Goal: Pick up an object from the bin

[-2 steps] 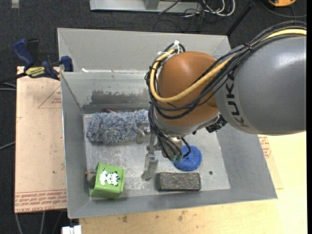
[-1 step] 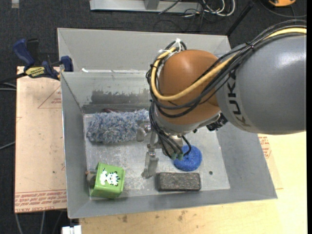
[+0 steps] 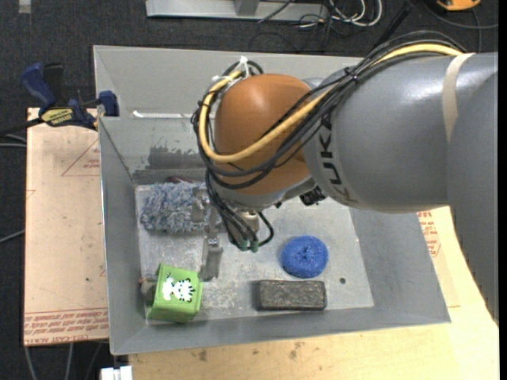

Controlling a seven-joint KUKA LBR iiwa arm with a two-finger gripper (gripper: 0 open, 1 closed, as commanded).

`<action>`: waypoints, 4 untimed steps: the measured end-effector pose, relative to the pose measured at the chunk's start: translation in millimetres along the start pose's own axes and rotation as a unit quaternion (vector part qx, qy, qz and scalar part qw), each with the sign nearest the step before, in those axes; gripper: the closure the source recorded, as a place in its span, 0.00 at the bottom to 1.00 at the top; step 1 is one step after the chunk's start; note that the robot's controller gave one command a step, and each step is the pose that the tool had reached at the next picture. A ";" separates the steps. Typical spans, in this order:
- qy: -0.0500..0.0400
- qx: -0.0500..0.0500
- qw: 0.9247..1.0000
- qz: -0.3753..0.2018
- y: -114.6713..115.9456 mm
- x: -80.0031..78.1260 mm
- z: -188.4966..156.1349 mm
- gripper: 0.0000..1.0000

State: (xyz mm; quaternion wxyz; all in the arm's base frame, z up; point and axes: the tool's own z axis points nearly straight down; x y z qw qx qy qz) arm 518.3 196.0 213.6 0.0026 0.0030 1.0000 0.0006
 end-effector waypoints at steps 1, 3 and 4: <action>0.000 -0.001 1.000 0.000 15.6 -4.9 6.0 0.00; -0.003 -0.002 1.000 -0.005 -2.0 -38.1 -47.4 0.00; -0.003 0.000 1.000 0.011 0.0 -63.1 4.2 0.00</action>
Offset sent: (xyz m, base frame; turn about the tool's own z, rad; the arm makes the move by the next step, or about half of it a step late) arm -0.0018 0.0481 0.1068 -0.1401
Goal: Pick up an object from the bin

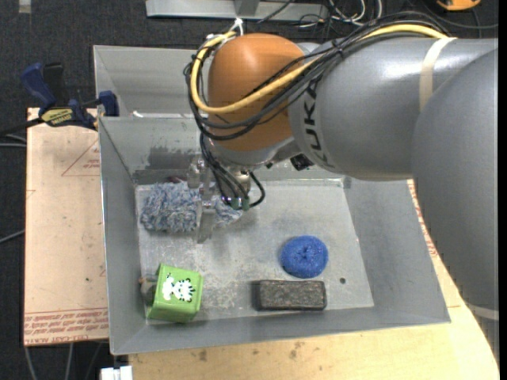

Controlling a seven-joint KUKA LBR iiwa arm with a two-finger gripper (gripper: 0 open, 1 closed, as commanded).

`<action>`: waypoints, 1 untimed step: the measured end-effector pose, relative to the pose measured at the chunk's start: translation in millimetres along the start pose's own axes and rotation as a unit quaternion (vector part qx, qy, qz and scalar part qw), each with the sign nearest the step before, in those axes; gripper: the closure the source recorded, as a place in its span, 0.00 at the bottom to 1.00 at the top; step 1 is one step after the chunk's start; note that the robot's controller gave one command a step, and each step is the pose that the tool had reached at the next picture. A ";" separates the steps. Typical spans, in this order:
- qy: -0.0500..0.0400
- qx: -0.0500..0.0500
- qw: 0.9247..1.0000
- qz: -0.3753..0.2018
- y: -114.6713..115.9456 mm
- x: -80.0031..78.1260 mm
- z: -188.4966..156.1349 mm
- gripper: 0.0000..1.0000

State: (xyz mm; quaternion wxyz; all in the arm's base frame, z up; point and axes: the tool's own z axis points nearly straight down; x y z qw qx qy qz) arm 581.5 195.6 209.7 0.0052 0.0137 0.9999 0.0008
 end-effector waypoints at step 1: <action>0.005 0.000 0.997 -0.072 15.3 -9.4 44.2 0.00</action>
Offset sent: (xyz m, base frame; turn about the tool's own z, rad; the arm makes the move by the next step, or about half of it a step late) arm 0.0164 0.0035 -0.0782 -0.2983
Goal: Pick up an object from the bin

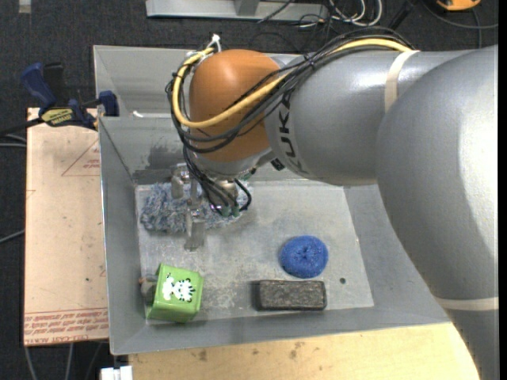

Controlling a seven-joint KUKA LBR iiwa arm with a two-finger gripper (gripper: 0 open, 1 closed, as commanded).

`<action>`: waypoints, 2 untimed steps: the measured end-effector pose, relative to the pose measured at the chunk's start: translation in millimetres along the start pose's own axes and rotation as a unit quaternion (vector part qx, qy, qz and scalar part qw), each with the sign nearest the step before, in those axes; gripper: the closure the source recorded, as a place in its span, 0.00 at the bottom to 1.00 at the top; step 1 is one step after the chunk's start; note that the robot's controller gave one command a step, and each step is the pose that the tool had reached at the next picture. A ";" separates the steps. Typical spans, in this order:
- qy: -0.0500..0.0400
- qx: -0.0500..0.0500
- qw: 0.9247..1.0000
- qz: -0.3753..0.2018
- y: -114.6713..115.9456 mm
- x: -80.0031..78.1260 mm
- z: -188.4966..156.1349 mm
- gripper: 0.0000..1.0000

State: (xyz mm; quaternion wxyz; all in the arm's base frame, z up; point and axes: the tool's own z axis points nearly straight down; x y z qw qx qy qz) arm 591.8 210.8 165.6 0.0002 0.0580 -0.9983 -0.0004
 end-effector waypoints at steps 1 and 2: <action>-0.001 0.000 0.997 -0.077 -10.3 -4.8 32.6 0.00; -0.003 0.000 0.997 -0.083 -5.2 -20.6 58.1 0.00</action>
Offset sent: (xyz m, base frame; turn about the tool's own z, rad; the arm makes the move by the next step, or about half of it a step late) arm 0.0234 -0.0005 -0.0649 -0.1740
